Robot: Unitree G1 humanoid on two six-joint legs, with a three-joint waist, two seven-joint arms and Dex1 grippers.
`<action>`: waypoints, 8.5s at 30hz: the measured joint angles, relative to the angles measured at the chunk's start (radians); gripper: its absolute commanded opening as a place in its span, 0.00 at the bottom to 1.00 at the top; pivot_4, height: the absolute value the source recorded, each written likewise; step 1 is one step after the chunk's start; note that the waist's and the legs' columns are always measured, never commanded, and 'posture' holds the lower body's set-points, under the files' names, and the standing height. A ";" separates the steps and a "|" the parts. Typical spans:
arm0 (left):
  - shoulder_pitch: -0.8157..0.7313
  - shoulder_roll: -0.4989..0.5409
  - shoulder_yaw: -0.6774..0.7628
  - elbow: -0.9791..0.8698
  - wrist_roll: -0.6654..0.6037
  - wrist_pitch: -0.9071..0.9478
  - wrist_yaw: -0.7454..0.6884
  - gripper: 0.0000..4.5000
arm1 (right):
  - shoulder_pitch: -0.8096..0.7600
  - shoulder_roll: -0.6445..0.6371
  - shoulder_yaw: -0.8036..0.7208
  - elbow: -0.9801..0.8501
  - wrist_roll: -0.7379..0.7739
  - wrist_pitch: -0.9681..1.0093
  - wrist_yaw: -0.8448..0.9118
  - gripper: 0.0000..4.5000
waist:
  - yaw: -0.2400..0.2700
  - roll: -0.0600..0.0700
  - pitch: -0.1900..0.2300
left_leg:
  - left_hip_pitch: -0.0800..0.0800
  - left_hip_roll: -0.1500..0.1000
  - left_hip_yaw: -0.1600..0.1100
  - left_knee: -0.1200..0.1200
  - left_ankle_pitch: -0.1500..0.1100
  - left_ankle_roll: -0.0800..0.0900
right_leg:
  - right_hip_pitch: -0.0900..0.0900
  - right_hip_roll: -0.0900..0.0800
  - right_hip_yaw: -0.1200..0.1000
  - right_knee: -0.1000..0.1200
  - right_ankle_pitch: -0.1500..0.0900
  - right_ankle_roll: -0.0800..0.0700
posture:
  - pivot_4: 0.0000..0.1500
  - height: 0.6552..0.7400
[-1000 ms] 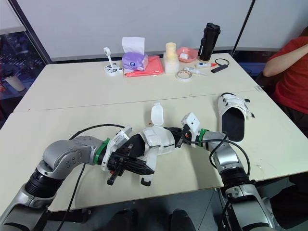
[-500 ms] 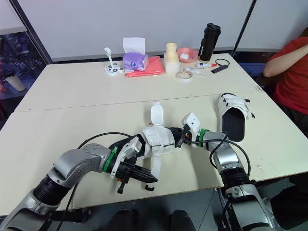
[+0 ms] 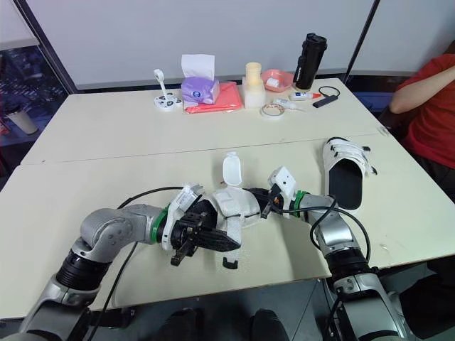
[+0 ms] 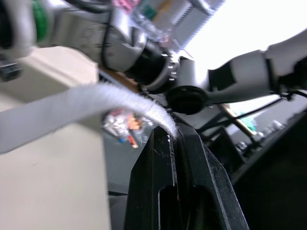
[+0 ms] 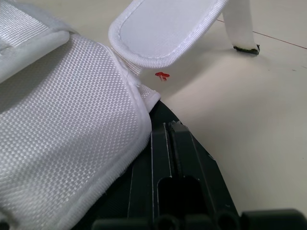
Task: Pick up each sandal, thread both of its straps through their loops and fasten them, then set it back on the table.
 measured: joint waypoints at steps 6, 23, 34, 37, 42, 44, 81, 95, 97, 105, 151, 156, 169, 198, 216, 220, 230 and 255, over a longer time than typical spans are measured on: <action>0.027 0.059 -0.159 0.062 0.247 -0.199 0.028 0.02 | 0.000 -0.002 -0.001 0.004 0.000 0.001 -0.004 0.00 | 0.003 -0.001 0.000 | 0.000 0.000 0.000 0.001 0.000 0.000 | 0.001 0.000 0.000 0.000 0.000 0.000 | 1.00 1.00; 0.125 0.197 -0.078 -0.031 0.192 -0.203 -0.065 0.02 | -0.005 -0.001 0.006 0.007 0.000 -0.003 0.001 0.00 | 0.000 -0.001 0.000 | 0.000 0.001 0.000 -0.001 0.000 0.000 | 0.000 -0.001 0.000 0.000 0.000 -0.001 | 1.00 1.00; 0.154 0.193 -0.095 -0.044 0.232 -0.245 -0.056 0.02 | -0.010 -0.002 -0.004 0.004 0.003 0.020 0.020 0.00 | 0.001 -0.001 0.000 | 0.000 0.001 0.000 -0.001 0.000 0.000 | -0.001 -0.001 0.000 -0.001 -0.001 -0.001 | 1.00 1.00; 0.129 0.159 -0.119 -0.072 0.224 -0.228 -0.062 0.02 | -0.009 -0.001 -0.004 0.005 0.003 0.019 0.019 0.00 | 0.002 -0.001 0.000 | 0.000 0.001 0.000 -0.001 0.000 0.000 | 0.000 -0.001 0.000 -0.001 0.000 -0.001 | 1.00 1.00; 0.052 0.074 -0.131 -0.064 0.197 -0.172 -0.058 0.02 | -0.010 -0.001 -0.004 0.005 0.002 0.019 0.017 0.00 | 0.002 -0.001 0.000 | 0.000 0.001 0.000 -0.001 0.000 0.000 | 0.000 -0.001 0.000 0.000 0.000 -0.001 | 1.00 1.00; 0.020 0.017 -0.112 -0.055 0.142 -0.119 -0.050 0.02 | -0.010 -0.001 -0.004 0.005 0.002 0.019 0.015 0.00 | 0.001 -0.001 0.000 | 0.000 0.001 0.000 0.000 0.000 0.000 | 0.000 -0.001 0.000 0.000 0.000 -0.001 | 1.00 1.00; -0.243 -0.078 0.272 0.197 -0.148 -0.102 0.536 0.87 | 0.001 0.000 -0.004 -0.001 0.002 0.019 -0.005 0.00 | 0.004 -0.003 -0.001 | 0.001 -0.002 0.002 0.001 0.002 -0.004 | 0.004 0.000 -0.002 -0.001 0.000 0.000 | 1.00 1.00; -0.461 -0.066 -0.161 0.206 0.379 -0.187 0.376 0.87 | -0.007 0.013 -0.003 0.015 0.002 0.005 -0.004 0.00 | -0.002 -0.004 -0.001 | 0.001 -0.002 0.002 0.000 0.001 -0.003 | 0.002 0.000 -0.001 0.000 0.000 0.000 | 1.00 1.00; -0.475 -0.066 -0.188 0.205 0.426 -0.181 0.380 0.87 | -0.006 0.013 -0.003 0.015 0.002 0.004 -0.006 0.00 | -0.002 -0.004 -0.001 | 0.001 -0.002 0.002 0.000 0.001 -0.003 | 0.002 0.000 -0.001 0.000 0.000 0.000 | 1.00 1.00; -0.476 -0.091 -0.232 0.248 0.541 -0.188 0.379 0.48 | -0.005 0.020 -0.005 0.016 0.002 0.000 -0.012 0.00 | -0.002 -0.004 -0.001 | 0.001 -0.001 0.002 0.000 0.001 -0.003 | 0.001 0.000 -0.001 0.001 0.000 0.000 | 1.00 1.00; -0.145 -0.238 0.377 0.325 0.107 -0.137 0.504 0.02 | -0.016 0.030 -0.006 0.053 0.000 -0.029 -0.013 0.00 | -0.002 -0.004 -0.001 | 0.004 0.000 0.002 0.002 0.001 -0.003 | 0.004 0.001 -0.001 0.001 0.000 0.000 | 1.00 1.00; -0.149 -0.239 0.366 0.405 0.125 -0.188 0.463 0.02 | -0.015 0.030 -0.005 0.053 0.000 -0.031 -0.014 0.00 | -0.002 -0.004 -0.001 | 0.004 0.000 0.002 0.002 0.001 -0.003 | 0.004 0.001 -0.001 0.001 0.000 0.000 | 1.00 1.00; -0.220 -0.265 0.366 0.673 0.148 -0.225 0.374 0.65 | -0.009 0.030 -0.006 0.047 -0.001 -0.031 -0.019 0.00 | -0.001 -0.006 -0.002 | 0.004 -0.001 0.002 0.001 0.001 -0.003 | 0.004 0.001 -0.001 0.001 0.000 0.000 | 1.00 1.00; -0.400 -0.228 0.341 0.470 0.165 -0.089 0.490 0.99 | 0.189 0.073 -0.066 -0.381 0.033 0.320 -0.254 0.00 | 0.025 -0.006 -0.002 | -0.012 -0.002 -0.004 0.001 0.002 -0.003 | -0.010 0.000 -0.003 0.001 0.000 0.000 | 1.00 1.00; -0.697 -0.369 0.475 1.094 0.166 -0.119 0.457 0.79 | 0.193 -0.034 -0.085 -0.446 0.101 0.428 -0.178 0.00 | 0.029 -0.007 -0.001 | -0.014 -0.003 -0.002 0.002 0.002 -0.003 | -0.011 -0.001 -0.005 0.001 -0.001 0.002 | 1.00 1.00; -0.728 -0.386 0.558 1.239 0.165 -0.188 0.508 0.35 | 0.217 -0.099 -0.109 -0.512 0.188 0.523 -0.117 0.00 | 0.029 -0.007 0.001 | -0.015 -0.003 -0.002 0.002 0.002 -0.003 | -0.013 -0.001 -0.005 0.001 -0.001 0.002 | 1.00 1.00; -0.752 -0.398 0.582 1.336 0.190 -0.279 0.491 0.00 | 0.239 -0.168 -0.121 -0.558 0.277 0.608 -0.041 0.00 | 0.029 -0.007 0.004 | -0.023 -0.004 -0.002 0.004 0.002 -0.003 | -0.020 -0.001 -0.005 0.004 -0.001 0.002 | 1.00 1.00; -0.380 -0.061 -0.129 0.820 1.153 -1.914 0.398 0.00 | 0.156 -0.131 -0.067 -0.291 0.197 0.335 -0.032 0.00 | 0.032 -0.006 0.003 | -0.011 -0.003 -0.002 0.006 0.003 -0.004 | -0.008 -0.001 -0.004 0.005 0.000 0.001 | 1.00 1.00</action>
